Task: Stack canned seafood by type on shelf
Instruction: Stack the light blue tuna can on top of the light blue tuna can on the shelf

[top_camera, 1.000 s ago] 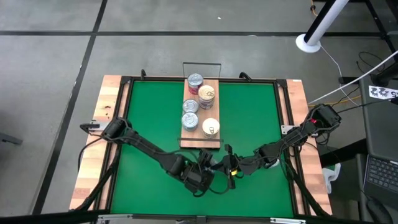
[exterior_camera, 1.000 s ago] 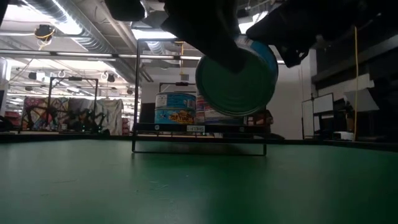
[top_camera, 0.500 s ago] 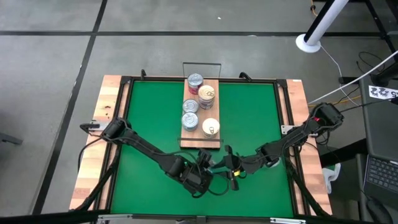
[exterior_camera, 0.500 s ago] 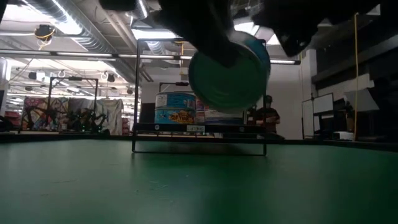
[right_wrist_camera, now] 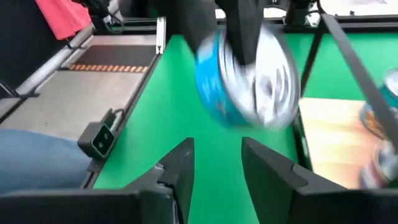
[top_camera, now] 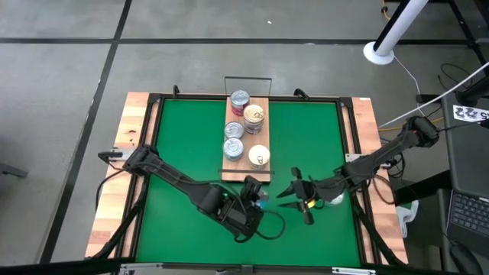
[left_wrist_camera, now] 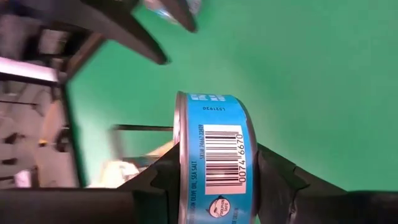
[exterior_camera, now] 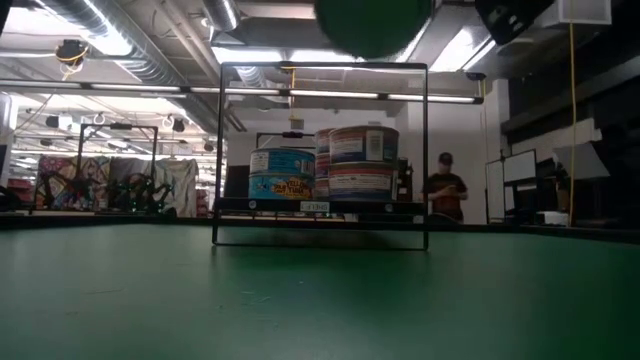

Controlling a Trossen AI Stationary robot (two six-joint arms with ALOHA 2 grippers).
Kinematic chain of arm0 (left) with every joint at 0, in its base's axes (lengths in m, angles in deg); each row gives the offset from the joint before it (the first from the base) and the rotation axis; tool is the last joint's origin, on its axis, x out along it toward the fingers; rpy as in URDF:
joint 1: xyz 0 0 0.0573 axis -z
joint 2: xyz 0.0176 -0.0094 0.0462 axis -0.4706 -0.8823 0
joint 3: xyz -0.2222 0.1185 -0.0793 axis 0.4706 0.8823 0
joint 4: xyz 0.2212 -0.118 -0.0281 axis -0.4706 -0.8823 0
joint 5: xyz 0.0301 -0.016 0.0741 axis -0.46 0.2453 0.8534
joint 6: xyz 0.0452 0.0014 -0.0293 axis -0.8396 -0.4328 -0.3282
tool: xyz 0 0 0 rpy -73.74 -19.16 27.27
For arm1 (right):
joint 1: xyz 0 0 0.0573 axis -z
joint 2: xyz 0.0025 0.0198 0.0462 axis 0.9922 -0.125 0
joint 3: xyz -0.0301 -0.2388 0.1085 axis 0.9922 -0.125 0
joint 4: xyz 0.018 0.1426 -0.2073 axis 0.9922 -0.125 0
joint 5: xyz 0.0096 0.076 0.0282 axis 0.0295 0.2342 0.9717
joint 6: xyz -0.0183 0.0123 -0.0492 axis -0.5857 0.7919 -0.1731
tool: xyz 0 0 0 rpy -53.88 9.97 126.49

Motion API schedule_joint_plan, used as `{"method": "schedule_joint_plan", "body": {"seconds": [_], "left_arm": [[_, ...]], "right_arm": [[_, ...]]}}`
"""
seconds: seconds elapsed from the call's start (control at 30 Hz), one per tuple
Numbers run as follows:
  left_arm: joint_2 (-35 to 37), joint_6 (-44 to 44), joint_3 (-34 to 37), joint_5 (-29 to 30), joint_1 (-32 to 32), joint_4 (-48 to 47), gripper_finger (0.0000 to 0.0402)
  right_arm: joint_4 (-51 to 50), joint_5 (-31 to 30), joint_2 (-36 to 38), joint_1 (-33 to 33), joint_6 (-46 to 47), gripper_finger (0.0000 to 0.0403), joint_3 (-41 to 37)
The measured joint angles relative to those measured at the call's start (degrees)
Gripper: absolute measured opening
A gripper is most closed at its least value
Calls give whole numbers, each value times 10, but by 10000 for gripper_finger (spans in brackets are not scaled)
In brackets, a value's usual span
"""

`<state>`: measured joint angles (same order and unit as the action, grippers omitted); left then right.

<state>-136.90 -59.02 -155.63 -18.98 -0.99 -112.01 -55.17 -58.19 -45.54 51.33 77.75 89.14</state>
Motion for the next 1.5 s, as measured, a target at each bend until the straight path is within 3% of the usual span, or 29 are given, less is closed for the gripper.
{"method": "schedule_joint_plan", "body": {"seconds": [0.3,0.4,0.47,0.83,1.27,1.5], "left_arm": [[1,28,-147,144,-3,-206,143],[1,87,-169,178,-14,-303,140],[10,101,-159,183,-27,-289,138],[23,57,-136,158,-145,-296,140],[26,20,-136,10,-224,-296,137],[33,29,-124,-10,-256,-293,141]], "right_arm": [[-65,0,60,0,1,134,0],[-70,0,60,0,1,134,0],[-70,7,59,0,2,134,0],[-92,21,58,0,2,134,0],[-111,21,58,0,2,134,0],[-112,21,58,0,2,134,0]]}}
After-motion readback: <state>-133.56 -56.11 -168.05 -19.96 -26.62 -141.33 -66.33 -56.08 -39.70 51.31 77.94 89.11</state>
